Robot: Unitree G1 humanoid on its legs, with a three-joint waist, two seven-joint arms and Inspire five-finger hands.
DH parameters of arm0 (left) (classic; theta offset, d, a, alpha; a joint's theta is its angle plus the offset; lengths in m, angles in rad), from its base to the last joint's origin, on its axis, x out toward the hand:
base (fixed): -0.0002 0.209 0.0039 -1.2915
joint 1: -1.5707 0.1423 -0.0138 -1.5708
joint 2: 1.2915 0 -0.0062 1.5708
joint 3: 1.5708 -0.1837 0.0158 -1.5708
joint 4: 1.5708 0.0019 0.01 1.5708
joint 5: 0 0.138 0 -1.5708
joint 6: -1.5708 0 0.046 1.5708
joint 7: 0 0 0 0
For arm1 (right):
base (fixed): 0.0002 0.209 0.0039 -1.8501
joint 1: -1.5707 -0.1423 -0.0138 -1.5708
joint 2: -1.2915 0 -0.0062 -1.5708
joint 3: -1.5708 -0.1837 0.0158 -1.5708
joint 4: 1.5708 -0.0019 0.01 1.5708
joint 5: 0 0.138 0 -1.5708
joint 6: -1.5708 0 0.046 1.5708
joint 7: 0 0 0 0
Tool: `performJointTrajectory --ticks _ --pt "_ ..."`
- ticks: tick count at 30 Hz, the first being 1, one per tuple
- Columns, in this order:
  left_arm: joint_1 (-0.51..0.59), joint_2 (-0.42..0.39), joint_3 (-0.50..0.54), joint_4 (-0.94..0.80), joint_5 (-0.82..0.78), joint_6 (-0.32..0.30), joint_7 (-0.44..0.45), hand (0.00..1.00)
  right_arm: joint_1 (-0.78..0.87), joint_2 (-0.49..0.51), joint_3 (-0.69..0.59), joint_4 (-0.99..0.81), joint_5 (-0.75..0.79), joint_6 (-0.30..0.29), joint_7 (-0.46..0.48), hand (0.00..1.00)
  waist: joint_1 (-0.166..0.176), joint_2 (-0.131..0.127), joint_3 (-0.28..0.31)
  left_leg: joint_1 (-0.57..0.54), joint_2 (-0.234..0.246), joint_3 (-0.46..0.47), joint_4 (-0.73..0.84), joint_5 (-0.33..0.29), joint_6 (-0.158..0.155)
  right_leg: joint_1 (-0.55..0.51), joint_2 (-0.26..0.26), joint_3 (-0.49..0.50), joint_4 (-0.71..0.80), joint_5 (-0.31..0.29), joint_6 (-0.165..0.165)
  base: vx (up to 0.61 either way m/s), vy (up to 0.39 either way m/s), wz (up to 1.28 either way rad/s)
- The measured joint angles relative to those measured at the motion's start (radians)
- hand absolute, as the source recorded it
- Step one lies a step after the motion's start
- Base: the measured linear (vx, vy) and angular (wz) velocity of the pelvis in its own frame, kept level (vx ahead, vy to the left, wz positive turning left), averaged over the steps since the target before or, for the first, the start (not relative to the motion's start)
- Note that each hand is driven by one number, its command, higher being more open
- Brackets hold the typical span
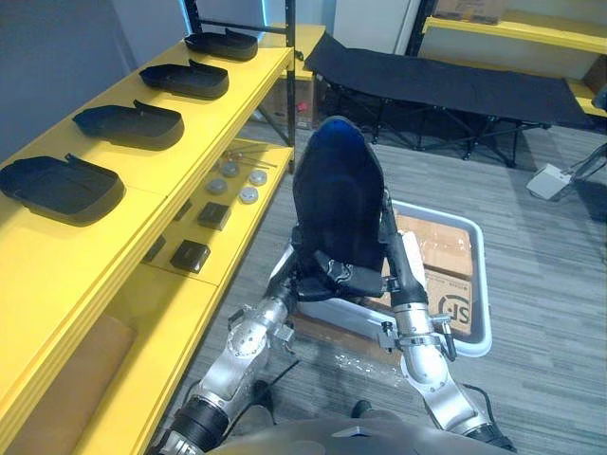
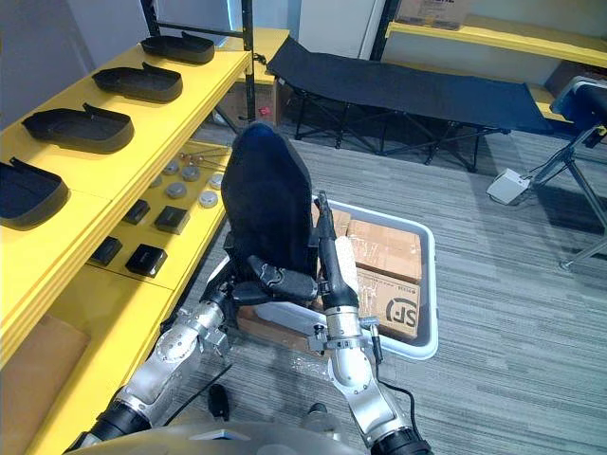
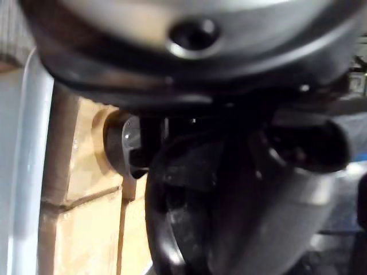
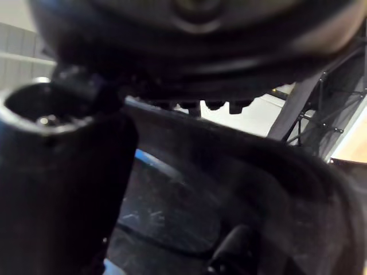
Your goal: Walk over and take three plastic housings, then place them on the shelf
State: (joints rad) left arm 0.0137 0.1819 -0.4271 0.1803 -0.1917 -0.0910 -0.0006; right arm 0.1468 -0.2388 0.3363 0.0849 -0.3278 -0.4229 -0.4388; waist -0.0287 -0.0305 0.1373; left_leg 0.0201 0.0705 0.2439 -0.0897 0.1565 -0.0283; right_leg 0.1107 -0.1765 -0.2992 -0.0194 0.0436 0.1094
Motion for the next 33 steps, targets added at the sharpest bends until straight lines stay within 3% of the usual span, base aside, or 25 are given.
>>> performJointTrajectory --ticks 8,17,26,33 --pt "0.037 -0.017 0.055 0.01 0.148 0.01 0.199 0.0 0.004 0.001 0.011 0.0 -0.009 0.011 -0.003 1.0 0.0 0.0 0.0 -0.001 0.001 0.0 0.0 0.0 0.0 -0.001 0.001 0.001 0.0 -0.001 -0.001 0.0 0.0 0.0" --pt "0.048 -0.048 0.183 0.013 0.151 0.01 0.379 0.0 0.052 0.009 -0.023 -0.007 -0.001 0.055 -0.028 1.0 -0.004 0.002 -0.001 -0.001 0.0 0.005 0.0 0.0 -0.001 -0.006 0.007 0.004 0.004 -0.003 -0.002 0.0 0.0 0.0" --pt "0.08 -0.072 0.267 0.034 0.102 -0.01 0.436 0.0 0.079 0.017 -0.075 -0.062 0.023 0.038 -0.03 1.0 -0.005 0.019 -0.011 0.0 -0.006 0.015 0.0 -0.002 -0.002 -0.021 0.004 0.017 0.019 -0.007 -0.002 0.0 0.0 -0.02" --pt "0.157 -0.097 0.345 -0.075 0.029 -0.13 0.411 0.0 0.15 0.05 -0.18 -0.097 0.171 -0.02 0.01 1.0 -0.011 0.048 -0.029 -0.006 -0.006 0.018 0.0 -0.003 -0.003 -0.024 0.004 0.021 0.017 -0.007 -0.002 0.0 0.002 0.0"
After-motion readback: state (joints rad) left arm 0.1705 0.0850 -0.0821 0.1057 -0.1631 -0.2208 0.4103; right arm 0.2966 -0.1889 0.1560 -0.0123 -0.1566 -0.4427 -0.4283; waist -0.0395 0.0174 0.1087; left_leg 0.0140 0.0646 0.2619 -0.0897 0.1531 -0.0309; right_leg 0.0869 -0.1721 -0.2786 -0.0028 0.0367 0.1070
